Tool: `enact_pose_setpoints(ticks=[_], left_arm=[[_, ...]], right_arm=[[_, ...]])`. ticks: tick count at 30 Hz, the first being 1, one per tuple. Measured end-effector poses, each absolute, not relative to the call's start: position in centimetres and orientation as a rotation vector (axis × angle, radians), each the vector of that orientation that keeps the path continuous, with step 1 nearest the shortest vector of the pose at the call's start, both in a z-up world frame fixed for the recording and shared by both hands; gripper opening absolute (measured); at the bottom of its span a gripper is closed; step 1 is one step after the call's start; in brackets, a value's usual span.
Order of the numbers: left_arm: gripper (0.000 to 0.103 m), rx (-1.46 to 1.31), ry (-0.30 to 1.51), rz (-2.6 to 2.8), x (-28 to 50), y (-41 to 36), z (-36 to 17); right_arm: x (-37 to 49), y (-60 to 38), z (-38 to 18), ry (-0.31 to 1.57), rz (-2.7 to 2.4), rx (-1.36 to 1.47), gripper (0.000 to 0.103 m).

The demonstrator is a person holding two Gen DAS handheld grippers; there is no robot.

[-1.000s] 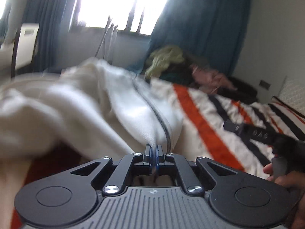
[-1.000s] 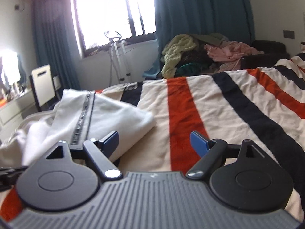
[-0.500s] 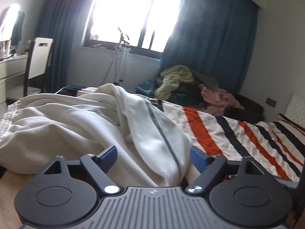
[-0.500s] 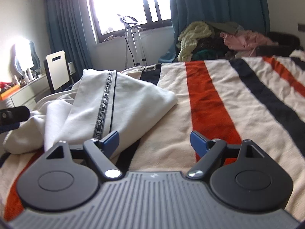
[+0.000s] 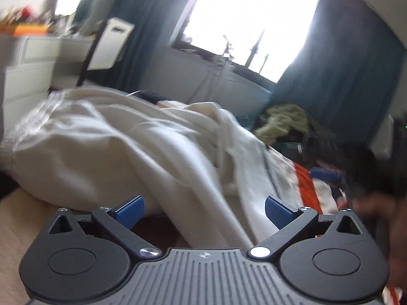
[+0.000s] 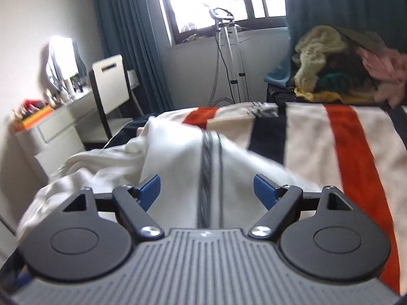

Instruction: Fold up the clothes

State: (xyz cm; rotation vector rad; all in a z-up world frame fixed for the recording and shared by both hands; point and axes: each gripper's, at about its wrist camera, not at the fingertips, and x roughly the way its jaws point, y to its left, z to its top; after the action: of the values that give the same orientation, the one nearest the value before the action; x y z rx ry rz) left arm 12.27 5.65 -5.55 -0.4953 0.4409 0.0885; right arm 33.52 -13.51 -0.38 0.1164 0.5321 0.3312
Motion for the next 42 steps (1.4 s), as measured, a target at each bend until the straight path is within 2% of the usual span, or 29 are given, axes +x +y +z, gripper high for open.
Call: enact_pose_setpoints(ticks=[8,11,12,13,19,26,33,37,42], left_arm=[[0.102,-0.535,0.475,0.092,16.0,6.9,-8.9],[0.103,-0.509,0.465,0.097,16.3,6.7,-9.4],[0.103,-0.509,0.454,0.099,16.2,6.7,-9.5],[0.103,-0.521,0.433,0.101,16.0,6.8,-9.4],[0.103,-0.568,0.379,0.131,15.1,7.8,-9.2],[0.103,-0.560,0.325,0.149,13.7,7.6,-7.6],[0.103,-0.501,0.289,0.143,12.4,6.1,-5.1],[0.103,-0.466,0.298,0.117,11.9,4.8,-4.4],[0.103,-0.421,0.315,0.074,11.3,3.6,-4.2]], right_arm=[[46.8,-6.0,-1.0,0.621,0.378,0.131,0.078],[49.5,-4.6,-2.6,0.690,0.371,0.100,0.061],[49.8,-4.2,-3.2,0.707,0.363,0.084,0.042],[49.9,-3.8,-3.6,0.713,0.344,0.063,0.032],[48.1,-5.7,-2.3,0.623,0.294,0.097,0.015],[43.9,-12.3,3.2,0.509,0.182,0.163,0.011],[36.5,-24.7,6.5,0.386,-0.004,0.271,0.009],[29.9,-33.9,4.8,0.339,-0.150,0.414,0.009],[21.0,-43.5,-2.0,0.419,-0.324,0.646,0.007]])
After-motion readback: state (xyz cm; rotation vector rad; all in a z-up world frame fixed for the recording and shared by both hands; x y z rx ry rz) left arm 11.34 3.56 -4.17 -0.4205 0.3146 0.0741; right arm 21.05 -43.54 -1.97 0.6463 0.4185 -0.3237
